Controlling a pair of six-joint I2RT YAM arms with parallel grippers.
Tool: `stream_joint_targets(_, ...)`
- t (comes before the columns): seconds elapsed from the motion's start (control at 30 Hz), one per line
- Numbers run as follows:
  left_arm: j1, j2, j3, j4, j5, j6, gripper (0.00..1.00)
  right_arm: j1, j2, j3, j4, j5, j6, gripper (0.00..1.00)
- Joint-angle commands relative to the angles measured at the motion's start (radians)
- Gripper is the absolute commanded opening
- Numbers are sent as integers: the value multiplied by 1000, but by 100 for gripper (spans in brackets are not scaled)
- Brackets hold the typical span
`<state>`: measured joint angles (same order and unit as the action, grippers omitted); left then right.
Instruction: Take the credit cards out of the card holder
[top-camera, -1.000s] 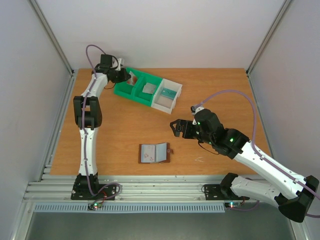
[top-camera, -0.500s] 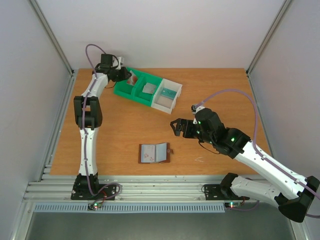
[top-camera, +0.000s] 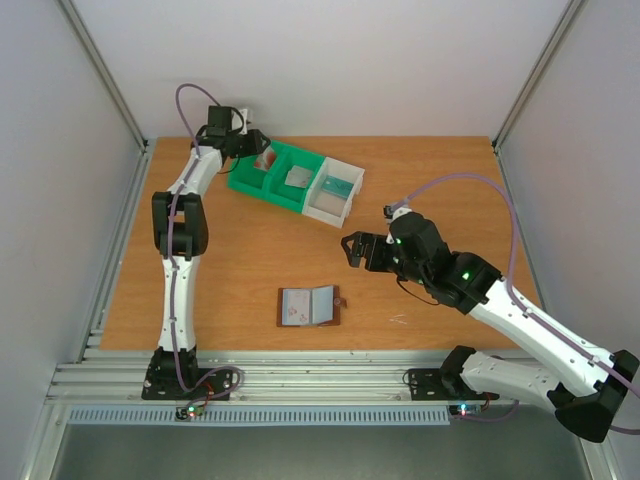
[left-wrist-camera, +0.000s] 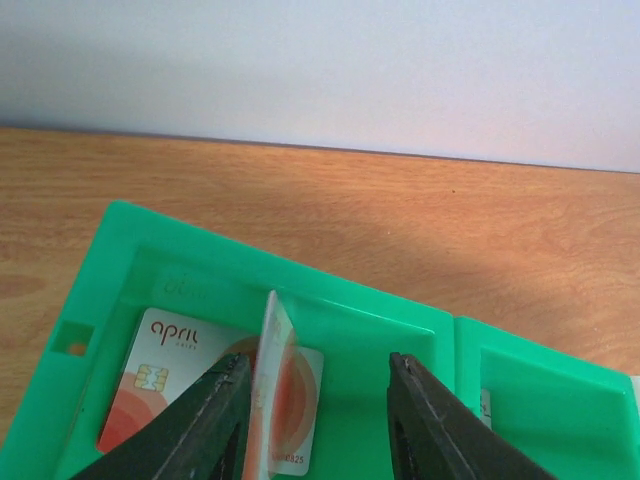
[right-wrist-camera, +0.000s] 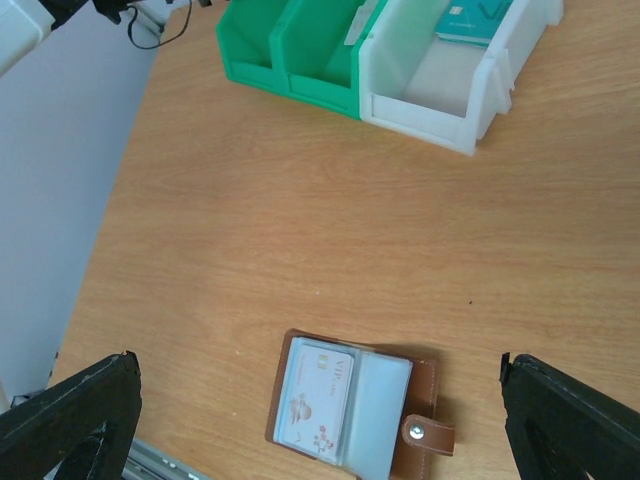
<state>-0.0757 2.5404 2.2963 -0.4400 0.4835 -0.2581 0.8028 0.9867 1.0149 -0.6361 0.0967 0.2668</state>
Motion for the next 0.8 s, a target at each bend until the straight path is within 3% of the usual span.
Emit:
stream_joint_targets(0.0, -7, -6, 1, 82, -35, 11, 40, 6, 12, 23, 22, 3, -15, 98)
stream_joint_targets(0.4, -8, -57, -16, 96, -49, -5, 47, 6, 12, 21, 1, -9, 1, 98)
stream_joint_targets(0.77, -7, -275, -180, -58, -59, -6, 61, 6, 34, 35, -112, -11, 22, 98)
